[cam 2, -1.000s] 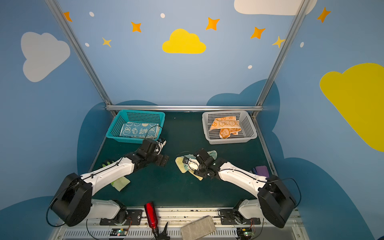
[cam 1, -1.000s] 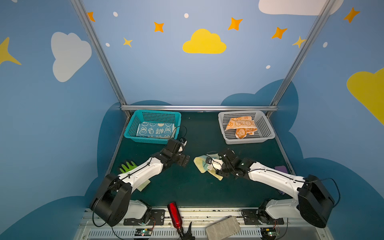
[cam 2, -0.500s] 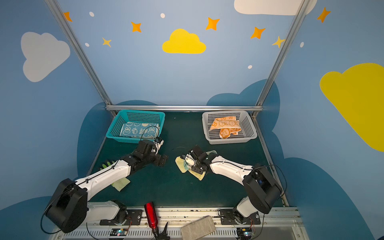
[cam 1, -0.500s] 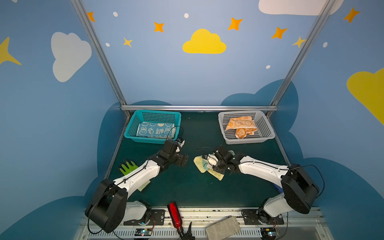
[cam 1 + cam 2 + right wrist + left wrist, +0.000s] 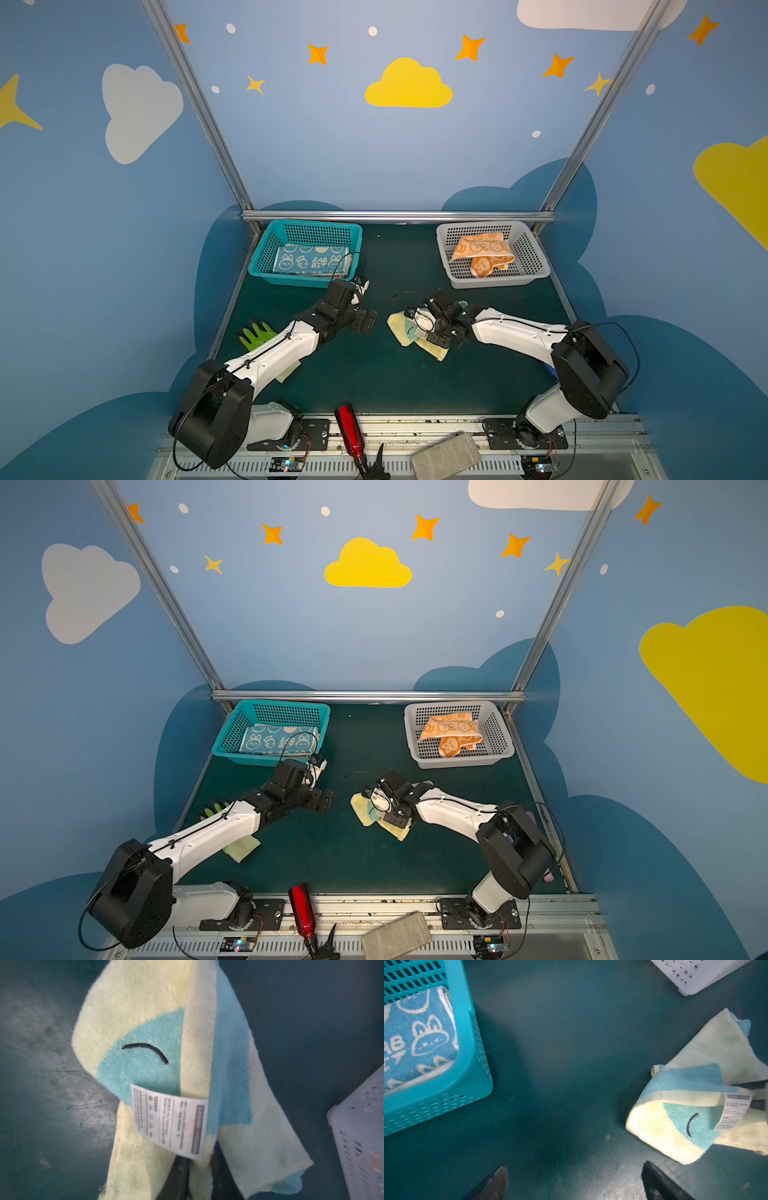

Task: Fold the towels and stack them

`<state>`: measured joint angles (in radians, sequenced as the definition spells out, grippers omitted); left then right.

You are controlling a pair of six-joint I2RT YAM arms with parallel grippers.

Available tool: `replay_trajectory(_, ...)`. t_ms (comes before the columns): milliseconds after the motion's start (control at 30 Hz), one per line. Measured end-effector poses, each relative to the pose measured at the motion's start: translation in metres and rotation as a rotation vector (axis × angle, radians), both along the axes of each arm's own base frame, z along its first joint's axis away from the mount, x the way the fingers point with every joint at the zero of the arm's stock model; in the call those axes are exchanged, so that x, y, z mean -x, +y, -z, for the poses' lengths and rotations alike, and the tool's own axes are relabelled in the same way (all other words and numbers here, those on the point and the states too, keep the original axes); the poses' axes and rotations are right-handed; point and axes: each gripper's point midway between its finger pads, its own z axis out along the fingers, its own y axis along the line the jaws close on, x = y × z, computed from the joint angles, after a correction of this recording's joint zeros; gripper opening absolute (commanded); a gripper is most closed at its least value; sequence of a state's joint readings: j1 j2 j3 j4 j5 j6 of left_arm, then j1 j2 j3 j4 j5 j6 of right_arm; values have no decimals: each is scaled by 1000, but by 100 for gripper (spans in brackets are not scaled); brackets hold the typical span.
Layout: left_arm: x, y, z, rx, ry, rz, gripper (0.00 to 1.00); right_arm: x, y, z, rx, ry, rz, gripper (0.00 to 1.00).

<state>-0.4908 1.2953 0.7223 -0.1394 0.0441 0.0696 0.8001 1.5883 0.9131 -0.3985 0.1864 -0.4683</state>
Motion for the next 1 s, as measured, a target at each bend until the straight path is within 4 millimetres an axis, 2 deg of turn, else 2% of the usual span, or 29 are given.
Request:
replay_trajectory(233, 1, -2, 0, 6, 4, 12, 100, -3, 0, -7, -30, 7, 14, 0)
replay_trajectory(333, 3, -5, 0, 12, 6, 28, 99, -7, -1, -25, -94, -6, 44, 0)
replay_trajectory(533, 7, -15, 0, 4, 2, 77, 99, -16, -9, -75, -246, -66, 96, 0)
replay_trajectory(667, 7, -30, 2, -3, 9, 122, 99, -10, -13, -98, -311, -108, 86, 0)
replay_trajectory(733, 7, -40, 6, -7, 20, 152, 99, -4, -16, -99, -318, -119, 66, 0)
replay_trajectory(867, 9, -65, 12, -22, 47, 234, 98, 7, -25, -88, -303, -114, 40, 0)
replay_trajectory(1000, 20, -83, 19, -49, 68, 336, 97, 7, -30, -84, -293, -109, 44, 0)
